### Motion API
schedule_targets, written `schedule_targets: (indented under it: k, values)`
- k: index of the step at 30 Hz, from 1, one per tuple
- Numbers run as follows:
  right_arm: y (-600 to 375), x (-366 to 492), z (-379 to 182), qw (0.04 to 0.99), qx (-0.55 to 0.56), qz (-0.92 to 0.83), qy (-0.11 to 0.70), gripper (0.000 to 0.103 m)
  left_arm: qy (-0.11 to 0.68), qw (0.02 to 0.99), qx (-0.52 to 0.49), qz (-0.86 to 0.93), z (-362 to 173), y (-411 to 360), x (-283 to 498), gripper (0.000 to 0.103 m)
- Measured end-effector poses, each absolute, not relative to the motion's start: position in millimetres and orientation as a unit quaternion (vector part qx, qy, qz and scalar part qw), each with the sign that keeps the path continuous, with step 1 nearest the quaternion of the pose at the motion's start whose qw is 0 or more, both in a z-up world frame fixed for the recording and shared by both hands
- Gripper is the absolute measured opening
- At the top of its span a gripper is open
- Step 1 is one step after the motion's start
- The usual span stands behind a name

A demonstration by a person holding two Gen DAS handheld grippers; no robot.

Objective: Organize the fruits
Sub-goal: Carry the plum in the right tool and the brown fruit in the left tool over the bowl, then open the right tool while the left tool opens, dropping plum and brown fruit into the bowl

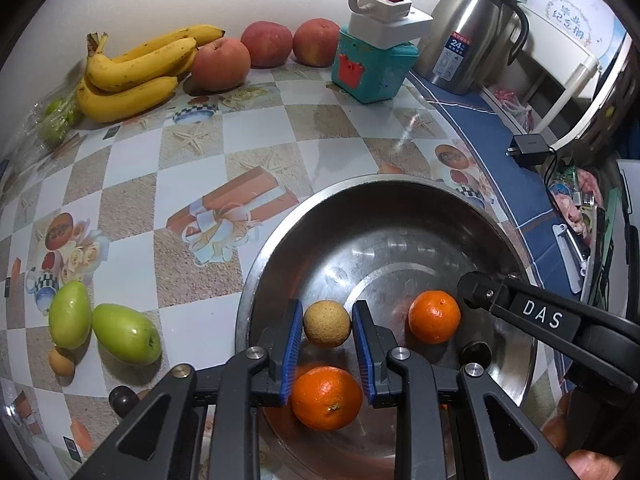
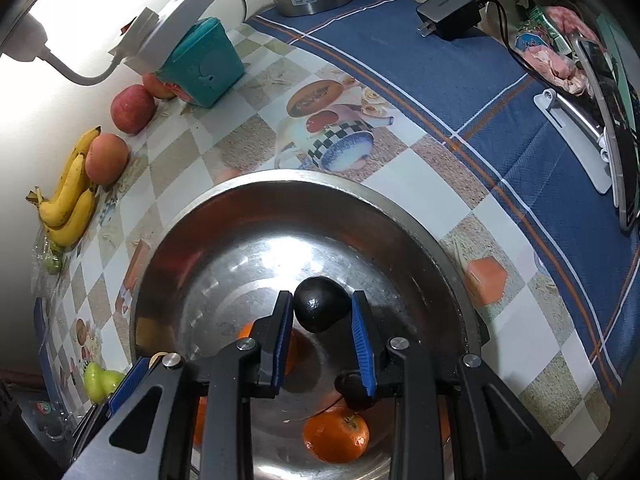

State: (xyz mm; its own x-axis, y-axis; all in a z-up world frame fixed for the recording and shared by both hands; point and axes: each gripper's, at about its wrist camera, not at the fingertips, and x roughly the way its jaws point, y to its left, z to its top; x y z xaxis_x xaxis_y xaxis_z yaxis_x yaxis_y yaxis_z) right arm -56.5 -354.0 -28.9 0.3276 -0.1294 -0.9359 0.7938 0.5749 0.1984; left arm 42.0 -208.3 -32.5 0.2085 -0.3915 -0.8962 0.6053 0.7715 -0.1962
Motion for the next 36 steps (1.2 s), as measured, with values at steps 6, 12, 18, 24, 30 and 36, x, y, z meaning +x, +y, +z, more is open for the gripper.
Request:
schedule_targets:
  k: [6, 12, 18, 24, 30, 36]
  values:
    - [-354, -58, -26, 0.74, 0.333, -0.317, 0.491, 0.038, 0.538, 0.772, 0.102, -0.322, -32, -208, 41, 0.028]
    - [-353, -57, -21, 0.743, 0.324, -0.32, 0.49, 0.043, 0.538, 0.773, 0.099, -0.321, -30, -207, 41, 0.029]
    - [-348, -54, -13, 0.752, 0.312, -0.316, 0.487, 0.047, 0.537, 0.774, 0.093, -0.322, -23, -203, 41, 0.03]
    - [-340, -51, -4, 0.761, 0.291, -0.312, 0.488, 0.047, 0.55, 0.778, 0.082, -0.292, -17, -189, 48, 0.034]
    - [-324, -47, 1, 0.771, 0.268, -0.3, 0.494, 0.047, 0.575, 0.784, 0.06, -0.228, -16, -155, 64, 0.047]
    - [-307, -42, 5, 0.781, 0.243, -0.284, 0.501, 0.047, 0.582, 0.788, 0.026, -0.199, -10, -121, 74, 0.058]
